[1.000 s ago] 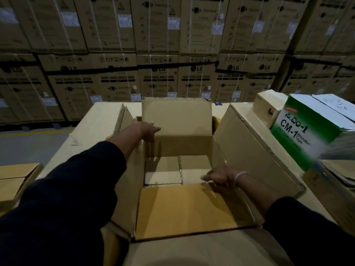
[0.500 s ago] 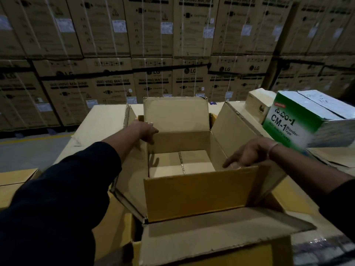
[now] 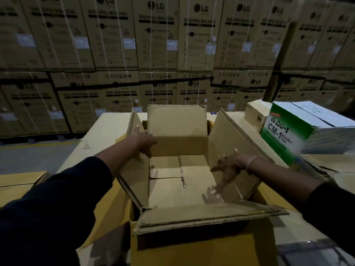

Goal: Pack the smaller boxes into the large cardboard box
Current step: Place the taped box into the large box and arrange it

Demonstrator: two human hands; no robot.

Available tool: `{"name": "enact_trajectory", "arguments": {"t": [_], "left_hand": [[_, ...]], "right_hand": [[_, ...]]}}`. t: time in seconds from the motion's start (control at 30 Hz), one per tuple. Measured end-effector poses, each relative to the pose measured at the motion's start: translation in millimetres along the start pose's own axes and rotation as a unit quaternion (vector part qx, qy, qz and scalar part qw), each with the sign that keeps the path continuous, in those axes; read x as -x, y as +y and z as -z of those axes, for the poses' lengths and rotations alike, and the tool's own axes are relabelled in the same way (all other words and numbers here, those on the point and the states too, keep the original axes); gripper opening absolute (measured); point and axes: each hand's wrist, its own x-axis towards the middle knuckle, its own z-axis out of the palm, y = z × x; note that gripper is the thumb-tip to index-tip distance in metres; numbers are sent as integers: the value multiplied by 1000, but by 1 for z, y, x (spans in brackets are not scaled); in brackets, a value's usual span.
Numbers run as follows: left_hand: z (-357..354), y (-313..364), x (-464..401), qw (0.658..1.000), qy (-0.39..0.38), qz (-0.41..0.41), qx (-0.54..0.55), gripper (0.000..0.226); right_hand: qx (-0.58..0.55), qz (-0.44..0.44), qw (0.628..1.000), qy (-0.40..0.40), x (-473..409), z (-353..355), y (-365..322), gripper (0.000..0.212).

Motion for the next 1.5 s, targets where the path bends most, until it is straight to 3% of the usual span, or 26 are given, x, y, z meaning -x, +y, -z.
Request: {"name": "enact_trajectory", "arguments": {"t": [0.17,0.47,0.6,0.73,0.87,1.27,1.5], "left_hand": [[-6,19,5,1000,9,8,-3,78],[-11,37,14,998,51,23,17,80],[-1,47,19,983,76,42,162,86],[17,64,24,951,115,48,284,87],[46,87,30,919,164,45,356,87],[138,197,40,826,313,-11,469,75],[196,289,18,782,321,-72,529,74]], "right_hand": [[140,-76,962,220,-19,0,-8,113],[195,-143,915,322,-27,-7,1,91],[114,-148,918,349,-20,3,3,88],[-39,-104,933,342,1,21,10,95],[-120,-62,915,380,24,39,23,96],[-271,-63,800,531,76,-7,115,95],[-429,-91,701,563,107,-70,187,77]]}}
